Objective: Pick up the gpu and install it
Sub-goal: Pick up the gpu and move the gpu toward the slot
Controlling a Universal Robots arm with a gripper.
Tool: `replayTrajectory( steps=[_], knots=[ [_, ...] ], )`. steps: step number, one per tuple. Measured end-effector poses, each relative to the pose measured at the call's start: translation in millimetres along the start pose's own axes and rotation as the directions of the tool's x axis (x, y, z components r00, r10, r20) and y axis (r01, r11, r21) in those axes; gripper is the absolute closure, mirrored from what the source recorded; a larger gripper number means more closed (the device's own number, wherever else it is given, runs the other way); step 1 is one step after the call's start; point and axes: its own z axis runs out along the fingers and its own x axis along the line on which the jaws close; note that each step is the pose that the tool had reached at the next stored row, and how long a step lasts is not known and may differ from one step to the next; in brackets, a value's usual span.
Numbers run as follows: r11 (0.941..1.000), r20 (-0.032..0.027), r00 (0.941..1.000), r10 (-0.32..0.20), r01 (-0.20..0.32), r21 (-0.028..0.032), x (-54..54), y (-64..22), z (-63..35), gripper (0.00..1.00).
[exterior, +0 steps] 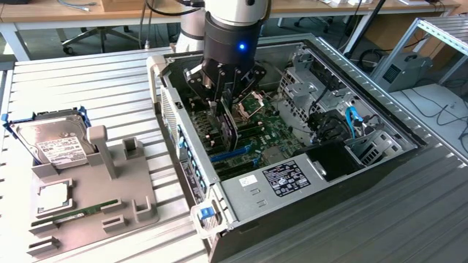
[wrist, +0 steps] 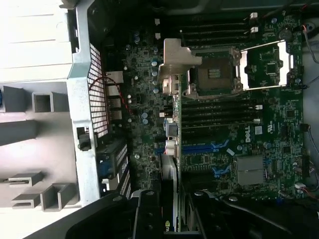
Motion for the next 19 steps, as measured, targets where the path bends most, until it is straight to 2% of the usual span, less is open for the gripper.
replayTrajectory(
  steps=[5,19],
  knots=[
    [1.0,0.0,1.0,0.0,0.0,0.0,-7.0,0.6,5.2,0.74],
    [1.0,0.0001,1.0,0.0,0.0,0.0005,-29.0,2.3,9.5,0.74]
  ],
)
